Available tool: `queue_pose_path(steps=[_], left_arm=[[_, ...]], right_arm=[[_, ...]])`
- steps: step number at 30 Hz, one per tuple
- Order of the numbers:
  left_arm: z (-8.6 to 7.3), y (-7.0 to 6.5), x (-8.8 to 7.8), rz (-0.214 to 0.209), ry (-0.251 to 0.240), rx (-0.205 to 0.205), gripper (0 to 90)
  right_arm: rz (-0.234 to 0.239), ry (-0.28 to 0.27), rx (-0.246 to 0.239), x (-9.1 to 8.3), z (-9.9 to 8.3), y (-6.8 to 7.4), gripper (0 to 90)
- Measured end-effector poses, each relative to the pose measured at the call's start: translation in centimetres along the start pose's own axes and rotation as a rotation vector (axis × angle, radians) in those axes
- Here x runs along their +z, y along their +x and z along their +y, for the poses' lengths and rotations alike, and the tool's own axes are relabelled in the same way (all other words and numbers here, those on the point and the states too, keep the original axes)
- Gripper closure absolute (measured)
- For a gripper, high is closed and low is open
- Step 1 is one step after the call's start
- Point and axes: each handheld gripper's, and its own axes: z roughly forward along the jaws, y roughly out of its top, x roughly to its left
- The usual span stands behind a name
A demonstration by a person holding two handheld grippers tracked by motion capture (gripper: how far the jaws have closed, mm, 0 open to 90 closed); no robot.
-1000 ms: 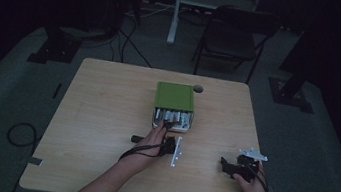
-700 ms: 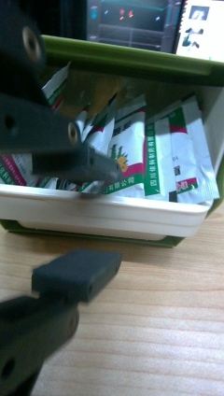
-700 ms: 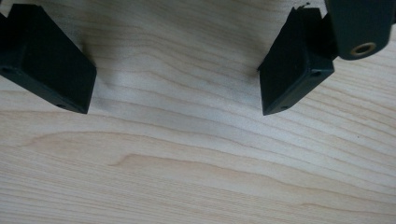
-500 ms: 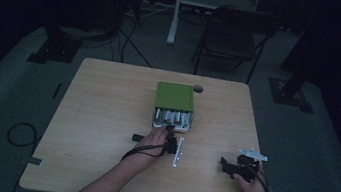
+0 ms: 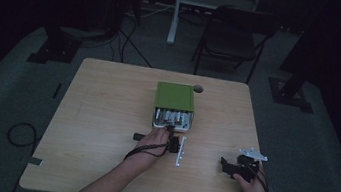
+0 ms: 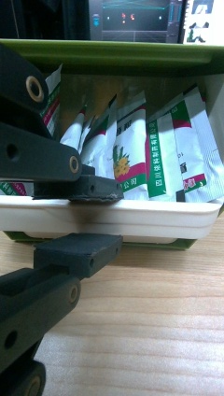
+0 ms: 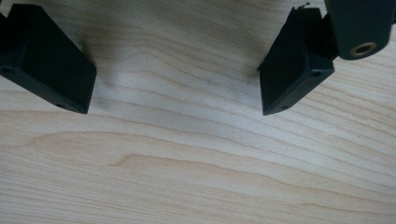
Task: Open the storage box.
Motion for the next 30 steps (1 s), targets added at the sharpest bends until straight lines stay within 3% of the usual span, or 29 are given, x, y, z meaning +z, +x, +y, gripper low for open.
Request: queue_pose_path(steps=[12,18,30], left_arm=[[0.0,-0.2,-0.7,-0.018,-0.010,0.004,73.3],[0.2,-0.4,-1.3,-0.023,-0.007,0.024,73.5],[0.5,-0.8,-2.5,-0.048,-0.009,0.016,73.6]], right_arm=[[0.001,0.000,-0.001,0.0,0.0,0.0,10.5],[0.005,-0.001,-0.004,0.0,0.0,0.0,10.8],[0.003,-0.001,-0.003,0.0,0.0,0.0,10.5]])
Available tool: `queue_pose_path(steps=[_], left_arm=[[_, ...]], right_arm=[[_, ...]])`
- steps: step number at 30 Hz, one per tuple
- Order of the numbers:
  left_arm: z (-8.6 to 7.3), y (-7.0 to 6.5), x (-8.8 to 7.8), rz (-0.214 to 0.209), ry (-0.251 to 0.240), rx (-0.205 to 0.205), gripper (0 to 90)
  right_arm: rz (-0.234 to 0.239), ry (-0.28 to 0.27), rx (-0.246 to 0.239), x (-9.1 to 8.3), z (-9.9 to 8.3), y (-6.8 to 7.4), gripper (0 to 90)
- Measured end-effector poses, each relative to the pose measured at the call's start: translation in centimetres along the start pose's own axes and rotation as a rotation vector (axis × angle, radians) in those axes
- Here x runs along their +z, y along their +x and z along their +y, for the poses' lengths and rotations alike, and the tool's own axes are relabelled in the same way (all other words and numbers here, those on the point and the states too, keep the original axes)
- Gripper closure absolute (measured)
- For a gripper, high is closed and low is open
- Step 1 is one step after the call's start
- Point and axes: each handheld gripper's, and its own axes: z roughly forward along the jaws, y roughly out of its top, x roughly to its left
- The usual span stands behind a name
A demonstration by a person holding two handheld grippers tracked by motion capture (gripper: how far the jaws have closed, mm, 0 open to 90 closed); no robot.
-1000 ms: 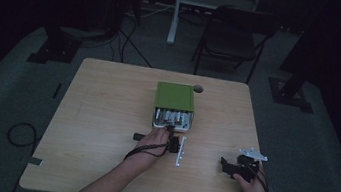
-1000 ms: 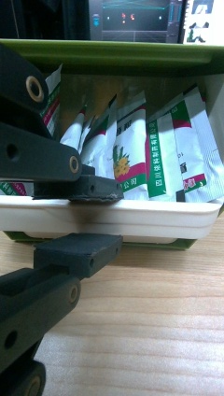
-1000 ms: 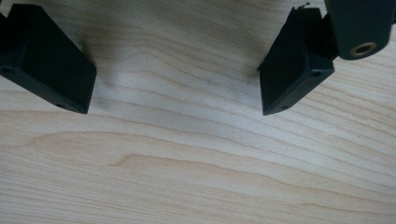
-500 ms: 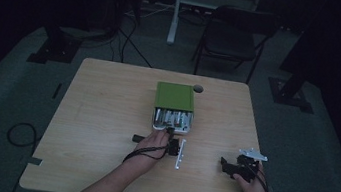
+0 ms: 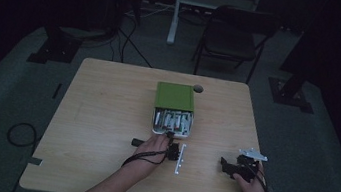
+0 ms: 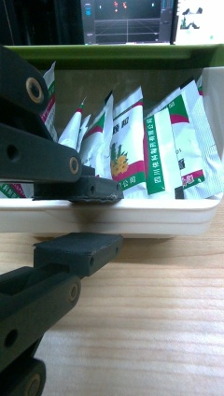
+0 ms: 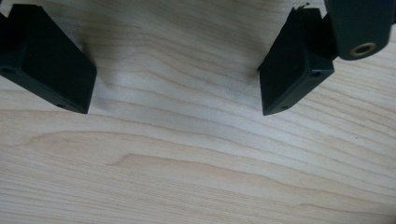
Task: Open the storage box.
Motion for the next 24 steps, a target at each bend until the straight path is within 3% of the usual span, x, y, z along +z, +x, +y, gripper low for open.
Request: queue_pose_path(steps=[24], left_arm=[[0.4,-1.6,-2.2,-0.034,-0.028,-0.002,74.3]], right_arm=[[0.000,0.001,0.001,0.0,0.0,0.0,10.5]])
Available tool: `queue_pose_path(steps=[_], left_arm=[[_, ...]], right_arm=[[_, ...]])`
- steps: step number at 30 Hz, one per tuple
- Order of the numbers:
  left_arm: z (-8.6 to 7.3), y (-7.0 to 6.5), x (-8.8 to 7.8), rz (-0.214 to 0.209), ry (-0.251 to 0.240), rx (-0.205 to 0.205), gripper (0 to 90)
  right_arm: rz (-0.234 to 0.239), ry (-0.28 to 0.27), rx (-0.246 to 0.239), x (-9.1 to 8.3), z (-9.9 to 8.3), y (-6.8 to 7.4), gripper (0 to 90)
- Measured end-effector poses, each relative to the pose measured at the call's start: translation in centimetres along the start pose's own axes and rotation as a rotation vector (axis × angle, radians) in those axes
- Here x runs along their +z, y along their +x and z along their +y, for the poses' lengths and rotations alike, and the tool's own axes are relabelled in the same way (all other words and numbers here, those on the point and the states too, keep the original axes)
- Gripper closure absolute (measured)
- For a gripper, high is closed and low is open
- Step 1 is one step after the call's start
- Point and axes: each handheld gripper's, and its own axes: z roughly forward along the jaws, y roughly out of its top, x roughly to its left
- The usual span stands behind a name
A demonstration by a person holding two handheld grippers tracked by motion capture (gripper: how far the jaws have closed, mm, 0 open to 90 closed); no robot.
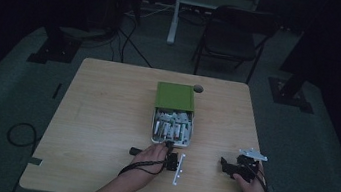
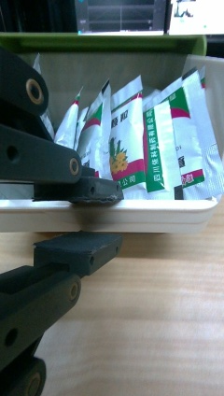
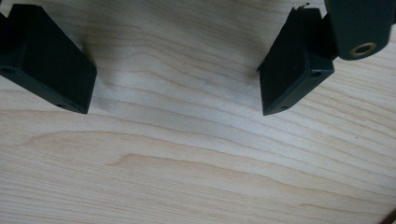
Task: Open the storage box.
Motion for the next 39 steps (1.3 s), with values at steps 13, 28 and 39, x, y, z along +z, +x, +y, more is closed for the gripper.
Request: queue_pose_path(steps=[13,28,39], left_arm=[[0.1,-1.0,-1.3,-0.004,0.007,0.021,74.3],[0.2,-1.5,-2.3,-0.013,-0.001,0.033,74.3],[0.0,-1.4,-2.6,-0.036,-0.023,0.018,74.2]], right_arm=[[0.000,0.000,-0.001,0.0,0.0,0.0,10.5],[0.000,0.000,0.000,0.0,0.0,0.0,10.5],[0.000,0.000,-0.001,0.0,0.0,0.0,10.5]])
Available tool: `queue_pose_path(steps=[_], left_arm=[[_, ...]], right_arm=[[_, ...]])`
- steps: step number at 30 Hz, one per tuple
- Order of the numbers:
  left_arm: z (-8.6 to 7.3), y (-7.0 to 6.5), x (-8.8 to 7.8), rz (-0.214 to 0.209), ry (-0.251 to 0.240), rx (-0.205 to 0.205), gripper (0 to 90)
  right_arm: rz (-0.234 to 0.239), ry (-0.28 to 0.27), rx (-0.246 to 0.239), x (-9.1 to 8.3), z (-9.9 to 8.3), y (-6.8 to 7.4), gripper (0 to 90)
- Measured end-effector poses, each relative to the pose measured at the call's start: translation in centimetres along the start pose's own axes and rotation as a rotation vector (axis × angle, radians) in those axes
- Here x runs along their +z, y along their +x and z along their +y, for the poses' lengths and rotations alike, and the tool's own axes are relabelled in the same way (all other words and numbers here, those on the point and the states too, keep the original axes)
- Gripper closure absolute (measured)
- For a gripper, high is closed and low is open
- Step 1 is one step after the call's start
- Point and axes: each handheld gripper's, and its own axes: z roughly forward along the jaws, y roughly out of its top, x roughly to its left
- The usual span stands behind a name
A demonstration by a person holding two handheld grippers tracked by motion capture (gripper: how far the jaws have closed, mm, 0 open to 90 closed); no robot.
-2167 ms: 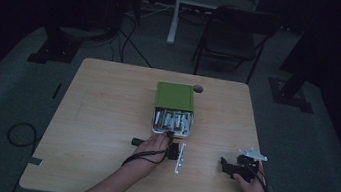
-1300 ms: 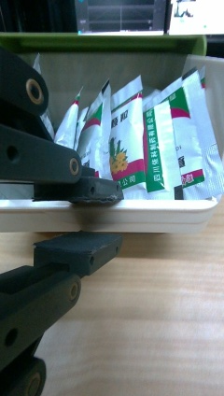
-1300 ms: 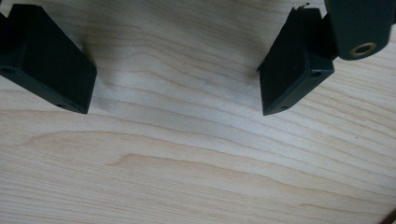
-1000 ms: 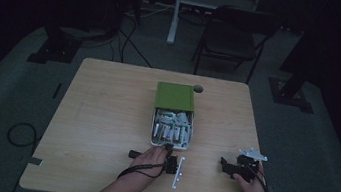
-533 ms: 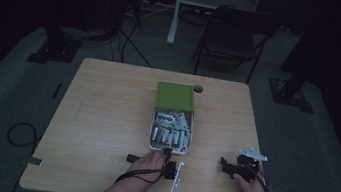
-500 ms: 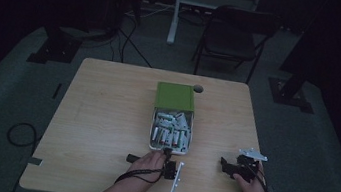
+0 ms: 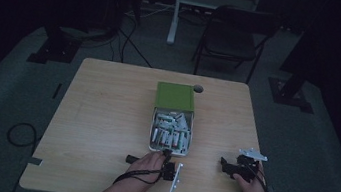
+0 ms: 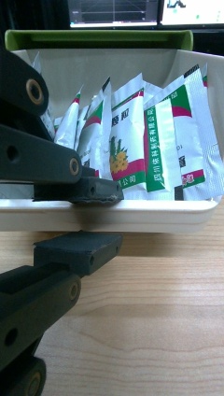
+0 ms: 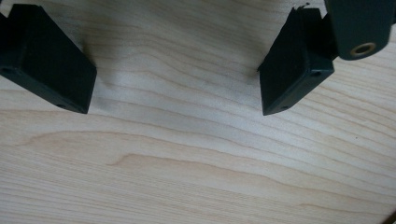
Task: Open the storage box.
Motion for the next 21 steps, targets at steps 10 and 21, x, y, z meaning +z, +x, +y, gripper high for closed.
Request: queue_pose_path(steps=[10,21], left_arm=[[-0.4,1.2,-1.0,-0.071,-0.130,-0.173,67.3],[-2.1,1.6,-1.9,-0.170,-0.222,-0.368,66.4]], right_arm=[[0.000,0.000,0.000,0.0,0.0,0.0,10.5],[0.000,0.000,-0.001,0.0,0.0,0.0,10.5]])
